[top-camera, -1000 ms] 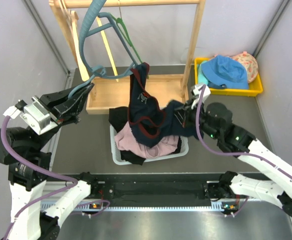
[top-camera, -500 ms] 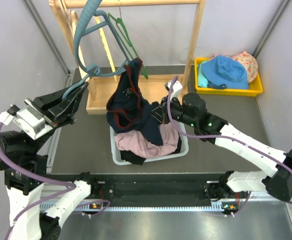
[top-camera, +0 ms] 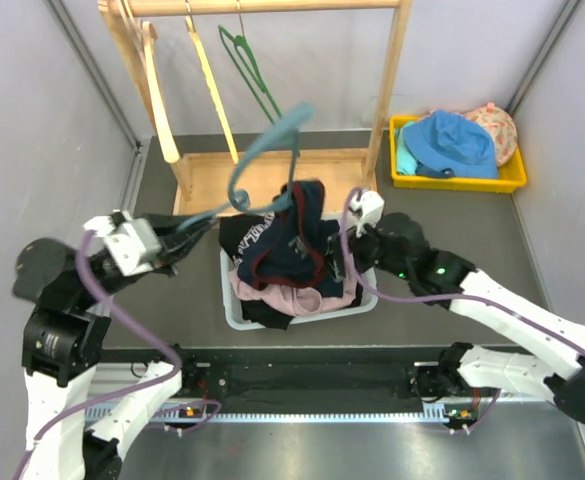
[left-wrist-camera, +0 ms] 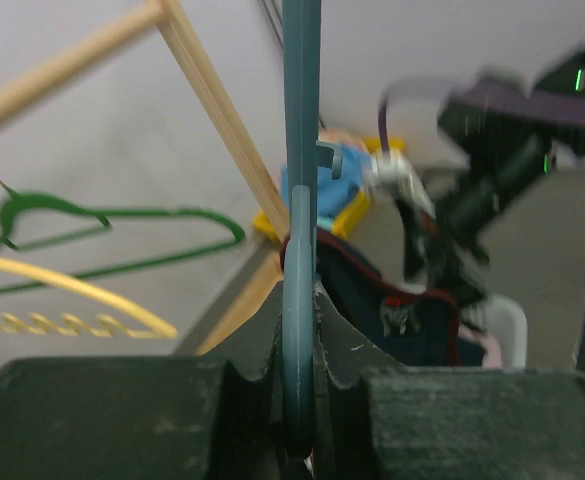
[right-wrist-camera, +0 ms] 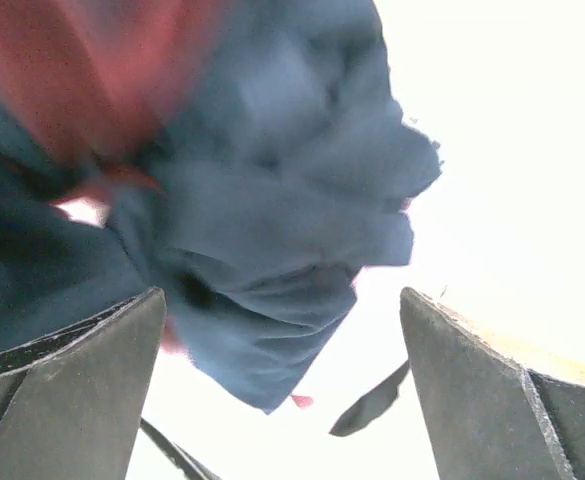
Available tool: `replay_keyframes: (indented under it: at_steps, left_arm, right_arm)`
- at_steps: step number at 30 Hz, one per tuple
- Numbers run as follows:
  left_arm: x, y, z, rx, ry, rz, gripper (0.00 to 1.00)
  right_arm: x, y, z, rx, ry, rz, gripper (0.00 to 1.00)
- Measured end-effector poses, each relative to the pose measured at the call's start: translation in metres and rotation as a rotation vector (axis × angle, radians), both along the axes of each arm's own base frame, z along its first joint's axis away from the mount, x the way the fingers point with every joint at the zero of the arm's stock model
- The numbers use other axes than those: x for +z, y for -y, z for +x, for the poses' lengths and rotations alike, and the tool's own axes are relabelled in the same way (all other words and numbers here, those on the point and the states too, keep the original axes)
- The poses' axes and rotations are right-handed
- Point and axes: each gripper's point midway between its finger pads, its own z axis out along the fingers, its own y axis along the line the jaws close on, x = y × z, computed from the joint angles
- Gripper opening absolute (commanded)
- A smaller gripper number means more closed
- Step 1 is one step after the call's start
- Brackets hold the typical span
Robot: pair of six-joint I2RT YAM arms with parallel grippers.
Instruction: Remove the tank top from the hanger
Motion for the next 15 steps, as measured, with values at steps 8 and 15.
replay_keyframes:
  at_steps: [8,15]
  left_arm:
    - [-0.121,0.005,0.021,-0.05,-0.31,0.312,0.0]
    - [-0.167,0.002,0.024,-0.098,-0.415,0.468,0.0]
  right_arm:
    - [0.202,0.033,-0.02,0.028,0.368,0.202,0.99]
    - [0.279,0.08,-0.06,0.067,0.564,0.213,0.99]
